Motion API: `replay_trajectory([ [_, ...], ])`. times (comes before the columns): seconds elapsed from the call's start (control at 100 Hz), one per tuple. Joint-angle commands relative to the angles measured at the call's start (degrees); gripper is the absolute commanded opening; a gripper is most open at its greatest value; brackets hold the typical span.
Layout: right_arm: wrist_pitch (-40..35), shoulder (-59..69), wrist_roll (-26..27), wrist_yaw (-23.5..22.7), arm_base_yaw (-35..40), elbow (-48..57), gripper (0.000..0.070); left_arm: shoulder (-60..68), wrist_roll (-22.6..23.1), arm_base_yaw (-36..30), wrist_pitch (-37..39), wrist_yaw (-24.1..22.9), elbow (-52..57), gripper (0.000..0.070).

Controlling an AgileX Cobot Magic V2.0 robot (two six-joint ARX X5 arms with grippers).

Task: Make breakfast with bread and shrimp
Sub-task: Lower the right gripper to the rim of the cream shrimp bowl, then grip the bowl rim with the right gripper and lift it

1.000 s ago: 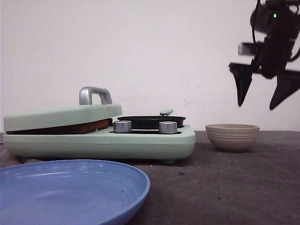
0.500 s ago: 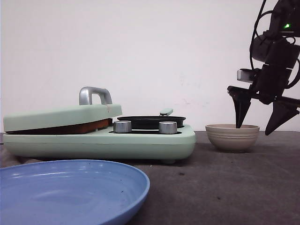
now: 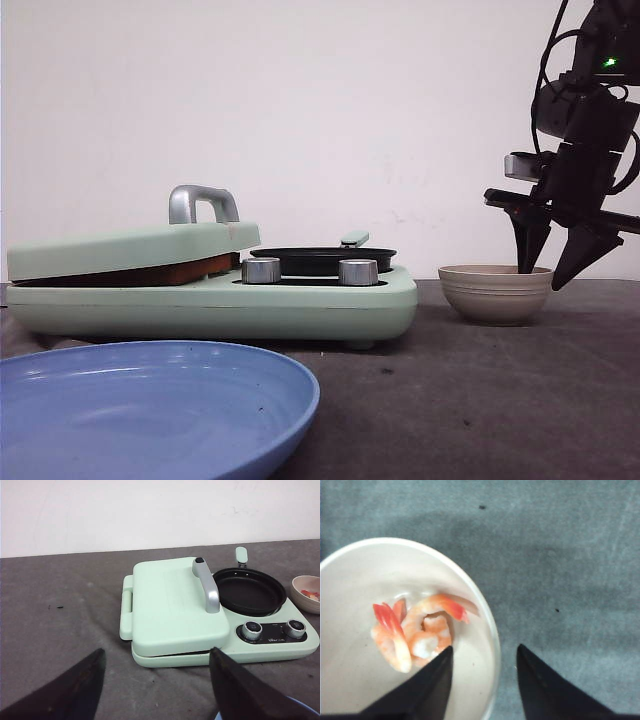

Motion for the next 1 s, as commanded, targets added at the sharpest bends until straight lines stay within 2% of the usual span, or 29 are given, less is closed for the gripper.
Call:
replay_trajectory([
  [0.0,-0.11,1.70,-0.28,0.02,0.17,1.25,0.0183,-0.07,0.55,-0.11,0.66,-0.22,0.28,0.0350],
  [0.15,-1.60,3.21,-0.22,0.02,0.20,1.25,0.0164,-0.07,0.55,-0.11,0.61,-0.22,0.28,0.0350],
  [0.18,-1.99,3.43,-0.22,0.04,0.17,1.22,0.0118,-0.07,0.55,-0.11,0.61,-0.22,0.28,0.0350],
  [0.23,-2.23,3.85,-0.24,0.04,0.20,1.22,0.0002,-0.07,0.55,-0.11,0.61,-0.22,0.28,0.0350],
  [0.24,-2.27,3.89,-0.24,0.04,0.20,1.20,0.0000,-0.07,0.55,-0.11,0.61,-0.22,0.28,0.0350],
  [0.75,-0.70,3.30,-0.04,-0.24,0.22,1.25,0.0000,-0.07,0.50,-0.11,0.66,-0.22,0.28,0.0350],
  [0.99,0.26,0.46,0.00,-3.04,0.22,1.33,0.0000,-0.07,0.46,-0.11,0.66,-0.22,0.28,0.0350],
])
